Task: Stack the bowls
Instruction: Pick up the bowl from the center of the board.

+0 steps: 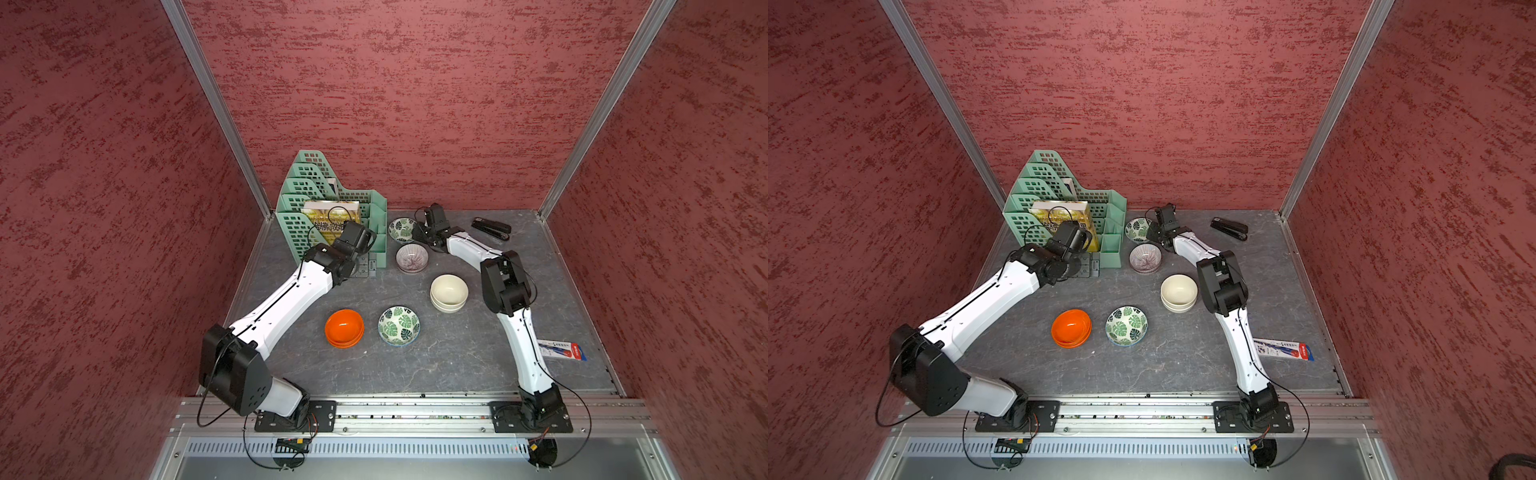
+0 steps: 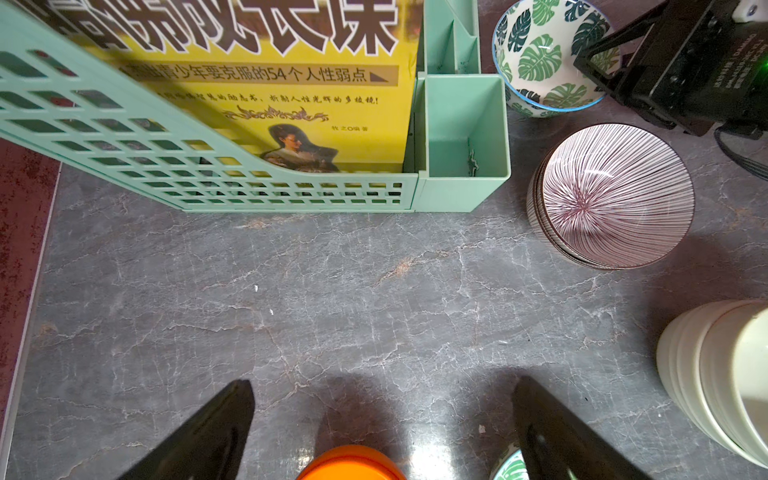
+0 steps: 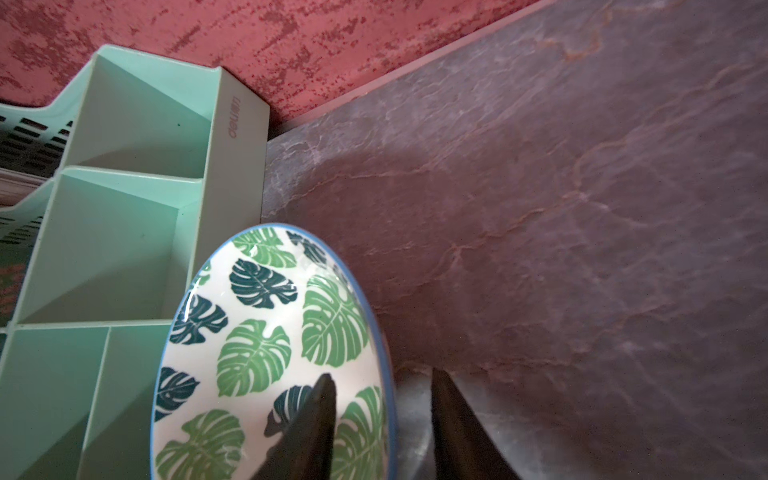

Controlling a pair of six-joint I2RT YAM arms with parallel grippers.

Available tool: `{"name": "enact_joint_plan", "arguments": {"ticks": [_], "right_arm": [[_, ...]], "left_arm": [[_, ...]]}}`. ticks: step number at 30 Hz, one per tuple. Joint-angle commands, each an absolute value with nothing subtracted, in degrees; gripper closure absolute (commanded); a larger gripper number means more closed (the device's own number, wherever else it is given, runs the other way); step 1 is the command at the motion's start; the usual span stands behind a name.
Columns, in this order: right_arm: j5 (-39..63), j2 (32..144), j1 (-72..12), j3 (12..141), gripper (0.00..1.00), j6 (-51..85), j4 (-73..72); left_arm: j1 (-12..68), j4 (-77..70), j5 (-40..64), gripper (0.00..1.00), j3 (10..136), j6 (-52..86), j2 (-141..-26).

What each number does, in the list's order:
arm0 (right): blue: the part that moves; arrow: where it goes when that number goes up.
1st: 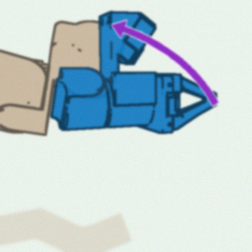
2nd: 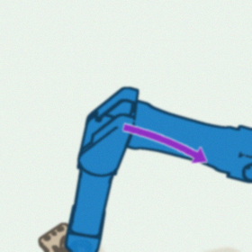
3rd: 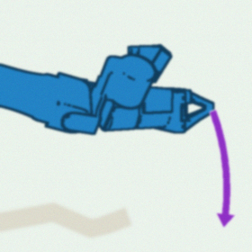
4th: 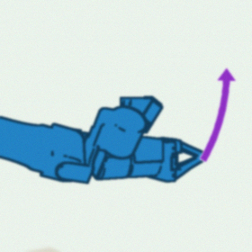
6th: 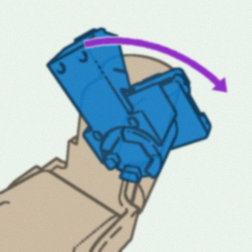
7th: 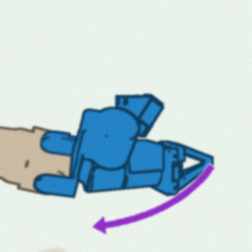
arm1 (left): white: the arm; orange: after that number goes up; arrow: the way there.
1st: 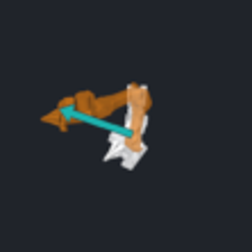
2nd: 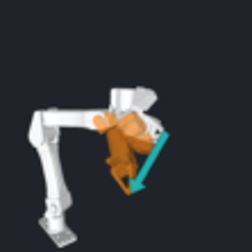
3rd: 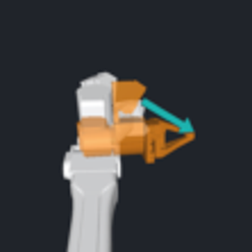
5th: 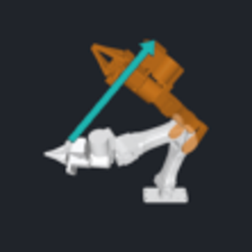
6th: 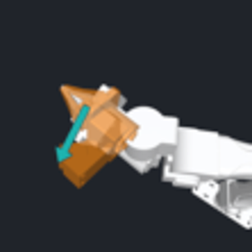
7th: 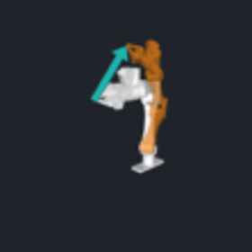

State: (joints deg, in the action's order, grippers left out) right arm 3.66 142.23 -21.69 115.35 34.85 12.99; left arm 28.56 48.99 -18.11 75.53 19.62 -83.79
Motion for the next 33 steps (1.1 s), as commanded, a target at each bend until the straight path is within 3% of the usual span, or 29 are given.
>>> {"name": "enact_joint_plan", "arguments": {"ticks": [1,6,17,33], "right_arm": [[4.22,142.98,-21.63,116.88,0.67,35.64,10.58],[4.28,142.59,-21.21,116.41,0.82,36.78,9.09],[2.6,138.11,-19.62,112.48,1.0,38.29,4.94],[0.01,118.33,-18.47,95.86,1.0,33.68,1.83]], "left_arm": [[28.21,48.53,-18.55,0.0,75.22,18.82,-84.41],[28.1,48.52,-18.54,0.0,75.07,18.81,-84.46],[27.6,48.71,-18.54,0.0,75.04,18.68,-83.73],[27.13,48.18,-17.96,0.0,75.61,18.8,-83.61]]}}
